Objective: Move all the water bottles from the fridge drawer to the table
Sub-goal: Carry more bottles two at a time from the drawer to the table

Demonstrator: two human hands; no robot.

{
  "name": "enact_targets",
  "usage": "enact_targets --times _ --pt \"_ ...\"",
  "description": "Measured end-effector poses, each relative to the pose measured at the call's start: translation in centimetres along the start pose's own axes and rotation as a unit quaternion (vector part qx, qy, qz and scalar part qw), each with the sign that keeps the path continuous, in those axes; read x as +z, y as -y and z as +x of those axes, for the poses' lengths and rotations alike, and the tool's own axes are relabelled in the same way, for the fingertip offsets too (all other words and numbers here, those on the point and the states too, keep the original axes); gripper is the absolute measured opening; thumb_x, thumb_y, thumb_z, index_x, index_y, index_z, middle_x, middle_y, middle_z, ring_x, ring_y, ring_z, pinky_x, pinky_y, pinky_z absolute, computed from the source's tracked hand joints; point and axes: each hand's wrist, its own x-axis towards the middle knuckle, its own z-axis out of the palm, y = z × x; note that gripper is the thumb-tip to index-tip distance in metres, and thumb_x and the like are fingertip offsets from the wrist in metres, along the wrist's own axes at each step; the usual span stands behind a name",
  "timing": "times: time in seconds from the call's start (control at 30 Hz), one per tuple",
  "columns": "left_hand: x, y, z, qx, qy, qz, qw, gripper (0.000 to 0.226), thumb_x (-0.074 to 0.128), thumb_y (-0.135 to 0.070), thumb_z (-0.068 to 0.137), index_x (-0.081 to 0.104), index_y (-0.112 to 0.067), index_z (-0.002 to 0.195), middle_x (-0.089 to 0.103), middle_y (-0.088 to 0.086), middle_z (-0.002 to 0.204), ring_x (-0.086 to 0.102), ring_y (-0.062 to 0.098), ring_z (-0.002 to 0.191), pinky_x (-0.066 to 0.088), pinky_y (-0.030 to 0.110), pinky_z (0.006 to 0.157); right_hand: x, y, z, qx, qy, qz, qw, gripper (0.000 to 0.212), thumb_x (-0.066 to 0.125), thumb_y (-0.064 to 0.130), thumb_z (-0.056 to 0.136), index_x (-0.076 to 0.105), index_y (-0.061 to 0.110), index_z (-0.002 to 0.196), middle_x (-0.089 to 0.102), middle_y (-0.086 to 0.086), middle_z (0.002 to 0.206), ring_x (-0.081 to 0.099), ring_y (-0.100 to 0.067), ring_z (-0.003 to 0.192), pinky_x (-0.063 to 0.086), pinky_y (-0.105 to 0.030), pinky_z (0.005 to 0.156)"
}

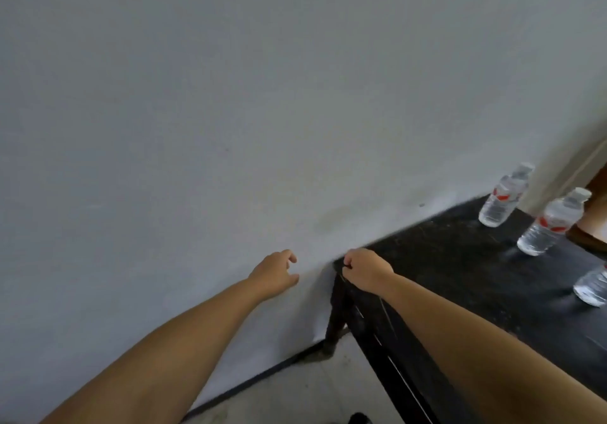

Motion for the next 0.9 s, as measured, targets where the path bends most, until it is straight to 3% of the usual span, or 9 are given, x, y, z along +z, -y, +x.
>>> enact_targets --times 0.17,0.37,0.57,0.67,0.9 --pt "-2.5 8.2 -6.6 -0.117 -0.056 -0.033 0.991 0.04 0.06 -0.027 0.09 0.05 -0.012 0.126 0.055 0.01 0.124 0.056 0.024 0.109 0.047 0.035 0.091 3.4 10.0 2.0 -0.136 0.066 -0.06 0.987 0.036 0.046 0.03 0.096 0.053 0.015 0.128 0.054 -0.007 0.129 0.054 -0.026 0.117 0.046 -0.036 0.095" --pt "-4.7 15.6 -16.2 -0.281 -0.17 -0.081 0.941 0.039 0.058 -0.028 0.092 0.049 -0.013 0.127 0.054 0.009 0.122 0.057 0.025 0.107 0.049 0.037 0.091 8.3 21.6 1.9 -0.329 0.118 -0.125 0.928 0.036 0.047 0.033 0.095 0.055 0.017 0.126 0.056 -0.007 0.129 0.054 -0.024 0.117 0.047 -0.038 0.097" --pt "-1.8 17.6 -26.2 -0.431 -0.268 -0.144 0.849 0.04 0.057 -0.025 0.092 0.048 -0.012 0.129 0.049 0.011 0.13 0.057 0.027 0.109 0.047 0.034 0.092 12.4 29.1 -2.2 -0.475 0.166 -0.161 0.849 0.035 0.048 0.031 0.094 0.055 0.015 0.125 0.055 -0.008 0.129 0.054 -0.025 0.114 0.046 -0.035 0.091" --pt "2.1 16.5 -32.3 -0.503 -0.315 -0.168 0.787 0.041 0.055 -0.027 0.093 0.048 -0.012 0.131 0.048 0.012 0.134 0.053 0.027 0.116 0.043 0.029 0.093 15.4 32.6 -7.4 -0.555 0.21 -0.18 0.785 0.037 0.049 0.03 0.094 0.056 0.012 0.125 0.057 -0.01 0.129 0.056 -0.025 0.114 0.047 -0.035 0.092" --pt "9.8 11.8 -46.6 -0.631 -0.407 -0.203 0.629 0.045 0.057 -0.03 0.092 0.046 -0.015 0.133 0.047 0.011 0.133 0.052 0.027 0.117 0.046 0.033 0.095 21.4 36.2 -24.3 -0.705 0.249 -0.233 0.622 0.034 0.048 0.025 0.092 0.062 0.01 0.119 0.061 -0.014 0.124 0.057 -0.032 0.112 0.049 -0.037 0.092"
